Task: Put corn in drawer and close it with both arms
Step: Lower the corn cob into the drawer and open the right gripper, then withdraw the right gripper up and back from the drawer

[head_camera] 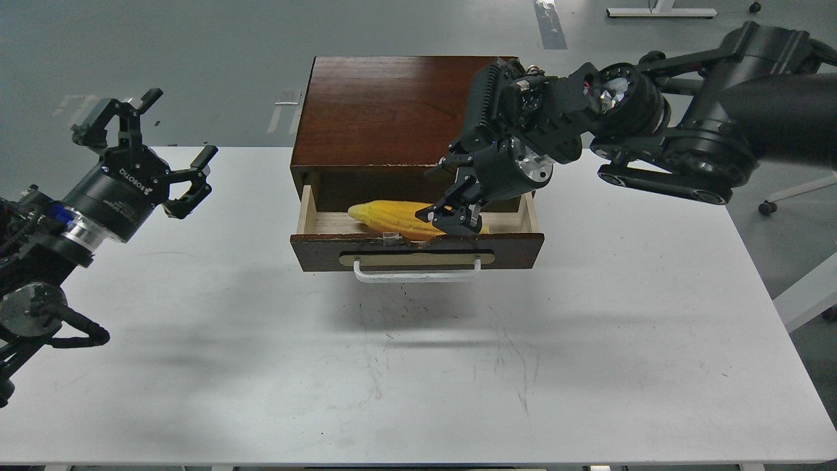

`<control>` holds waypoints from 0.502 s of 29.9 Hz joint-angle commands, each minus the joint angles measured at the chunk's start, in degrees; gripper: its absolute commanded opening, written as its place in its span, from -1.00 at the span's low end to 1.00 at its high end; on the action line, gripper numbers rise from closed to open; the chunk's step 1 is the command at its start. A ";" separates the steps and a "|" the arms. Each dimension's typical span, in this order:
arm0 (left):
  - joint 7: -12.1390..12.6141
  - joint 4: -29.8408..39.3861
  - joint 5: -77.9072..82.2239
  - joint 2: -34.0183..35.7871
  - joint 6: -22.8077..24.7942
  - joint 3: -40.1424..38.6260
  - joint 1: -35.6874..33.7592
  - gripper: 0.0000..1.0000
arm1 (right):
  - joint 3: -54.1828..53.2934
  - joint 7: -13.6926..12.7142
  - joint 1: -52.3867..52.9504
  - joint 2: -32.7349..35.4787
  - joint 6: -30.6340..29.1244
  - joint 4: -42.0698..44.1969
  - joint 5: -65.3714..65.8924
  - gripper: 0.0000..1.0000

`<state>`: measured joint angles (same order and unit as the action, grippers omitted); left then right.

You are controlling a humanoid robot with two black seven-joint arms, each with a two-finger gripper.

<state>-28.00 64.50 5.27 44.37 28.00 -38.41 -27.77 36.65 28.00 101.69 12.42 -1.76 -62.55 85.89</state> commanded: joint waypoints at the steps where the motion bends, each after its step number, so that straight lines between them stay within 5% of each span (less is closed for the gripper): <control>1: 0.00 0.36 0.00 0.27 0.00 0.09 0.00 1.00 | 0.00 0.00 0.00 0.15 0.00 -0.02 -0.37 0.58; 15: 0.00 1.15 0.00 1.68 0.00 0.18 0.00 1.00 | -3.16 0.00 3.25 7.97 0.00 -2.13 -16.53 0.94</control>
<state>-28.00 65.57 5.27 45.90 28.00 -38.32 -27.77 34.62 27.99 104.73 18.07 -1.65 -64.41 74.11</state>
